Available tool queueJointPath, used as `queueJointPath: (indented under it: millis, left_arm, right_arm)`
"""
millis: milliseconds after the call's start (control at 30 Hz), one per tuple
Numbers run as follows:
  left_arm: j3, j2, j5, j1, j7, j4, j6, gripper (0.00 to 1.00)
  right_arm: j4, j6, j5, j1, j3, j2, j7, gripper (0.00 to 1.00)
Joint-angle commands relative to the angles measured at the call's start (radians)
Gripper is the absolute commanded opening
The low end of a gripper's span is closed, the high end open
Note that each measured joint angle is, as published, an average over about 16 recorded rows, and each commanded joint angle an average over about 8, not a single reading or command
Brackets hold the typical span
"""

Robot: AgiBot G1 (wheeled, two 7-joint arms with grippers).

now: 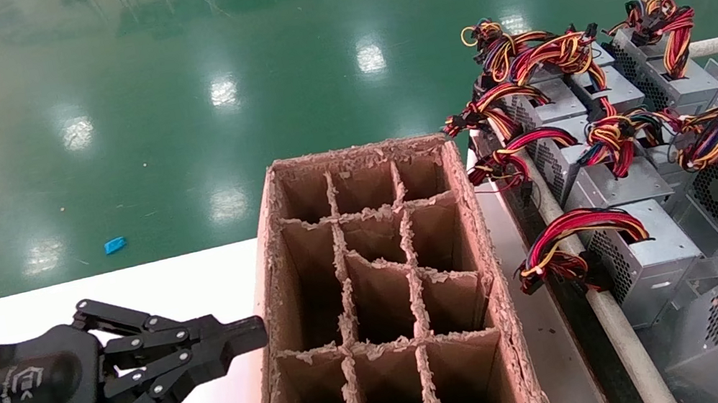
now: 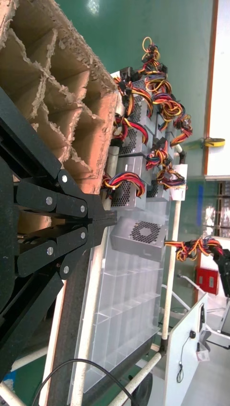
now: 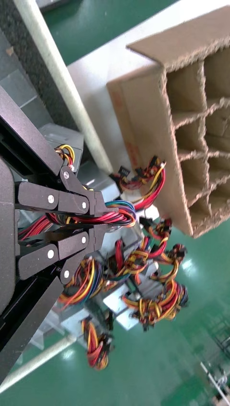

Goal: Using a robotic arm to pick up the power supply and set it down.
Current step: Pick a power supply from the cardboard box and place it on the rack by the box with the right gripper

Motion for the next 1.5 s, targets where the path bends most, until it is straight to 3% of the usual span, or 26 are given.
queueJointPath:
  millis: [33, 1000, 1500]
  left_arm:
    - [0.0, 0.0, 0.0, 0.0, 0.0, 0.0, 0.0, 0.0]
    - [0.0, 0.0, 0.0, 0.0, 0.0, 0.0, 0.0, 0.0]
    - [0.0, 0.0, 0.0, 0.0, 0.0, 0.0, 0.0, 0.0]
  right_arm:
    - [0.0, 0.0, -0.015, -0.003, 0.018, -0.001, 0.004, 0.0]
    - [0.001, 0.002, 0.012, -0.083, 0.022, -0.194, 0.016, 0.0]
    - [-0.002, 0.05, -0.076, -0.097, -0.03, -0.269, 0.048, 0.0]
